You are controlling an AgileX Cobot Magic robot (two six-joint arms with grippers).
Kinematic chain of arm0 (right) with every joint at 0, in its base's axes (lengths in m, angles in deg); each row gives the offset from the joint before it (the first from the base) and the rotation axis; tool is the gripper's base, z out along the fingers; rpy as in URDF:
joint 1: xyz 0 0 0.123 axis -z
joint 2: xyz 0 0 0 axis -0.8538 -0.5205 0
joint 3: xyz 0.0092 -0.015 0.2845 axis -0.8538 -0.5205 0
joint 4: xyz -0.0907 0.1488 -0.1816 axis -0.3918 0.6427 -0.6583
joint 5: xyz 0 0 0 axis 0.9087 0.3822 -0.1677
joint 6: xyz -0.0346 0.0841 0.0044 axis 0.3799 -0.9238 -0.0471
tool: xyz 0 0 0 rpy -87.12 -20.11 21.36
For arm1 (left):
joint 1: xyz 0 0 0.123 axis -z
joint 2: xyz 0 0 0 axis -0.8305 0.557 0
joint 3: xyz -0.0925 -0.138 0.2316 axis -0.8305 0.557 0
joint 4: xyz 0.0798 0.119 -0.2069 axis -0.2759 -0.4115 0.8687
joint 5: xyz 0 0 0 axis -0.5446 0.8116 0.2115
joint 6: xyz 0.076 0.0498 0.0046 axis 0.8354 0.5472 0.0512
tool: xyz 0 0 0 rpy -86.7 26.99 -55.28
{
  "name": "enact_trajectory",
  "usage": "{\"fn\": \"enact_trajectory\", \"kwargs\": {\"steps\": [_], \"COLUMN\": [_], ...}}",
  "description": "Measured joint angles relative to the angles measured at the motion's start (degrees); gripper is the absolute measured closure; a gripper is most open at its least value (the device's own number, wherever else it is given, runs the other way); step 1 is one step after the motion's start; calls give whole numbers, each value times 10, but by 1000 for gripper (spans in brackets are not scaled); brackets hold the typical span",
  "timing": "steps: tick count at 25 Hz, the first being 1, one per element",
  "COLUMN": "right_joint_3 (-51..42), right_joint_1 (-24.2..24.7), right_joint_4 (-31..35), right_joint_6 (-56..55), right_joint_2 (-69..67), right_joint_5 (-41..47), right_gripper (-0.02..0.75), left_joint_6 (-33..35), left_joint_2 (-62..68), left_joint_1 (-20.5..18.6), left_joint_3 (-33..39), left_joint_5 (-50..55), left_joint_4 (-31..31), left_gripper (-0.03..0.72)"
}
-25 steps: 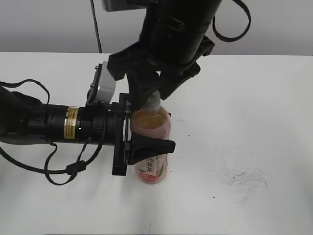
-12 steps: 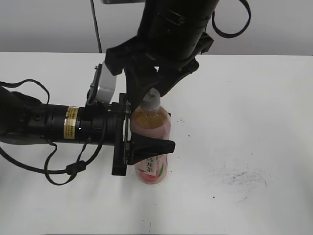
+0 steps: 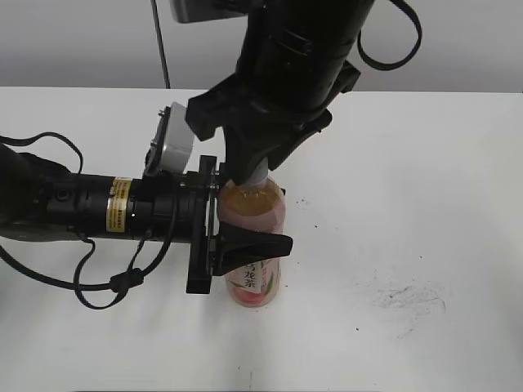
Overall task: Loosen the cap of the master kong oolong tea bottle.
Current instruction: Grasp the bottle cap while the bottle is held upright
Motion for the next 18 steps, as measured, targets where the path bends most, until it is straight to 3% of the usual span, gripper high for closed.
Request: {"fn": "enact_trajectory", "kwargs": {"steps": [4,9,18], "right_joint_3": [0,0,0], "right_joint_1": [0,0,0], "right_joint_4": [-2,-3,-3], "right_joint_6": [28,142,536], "right_joint_2": [0,0,2], "right_joint_5": [-1,-2,-4], "right_gripper": [458,458,464], "left_joint_6": [0,0,2], "left_joint_2": [0,0,0], "left_joint_1": [0,0,0], "left_joint_3": [0,0,0], "left_joint_5": [0,0,-1], "left_joint_4": [2,2,-2], "left_gripper": [243,243,243]}}
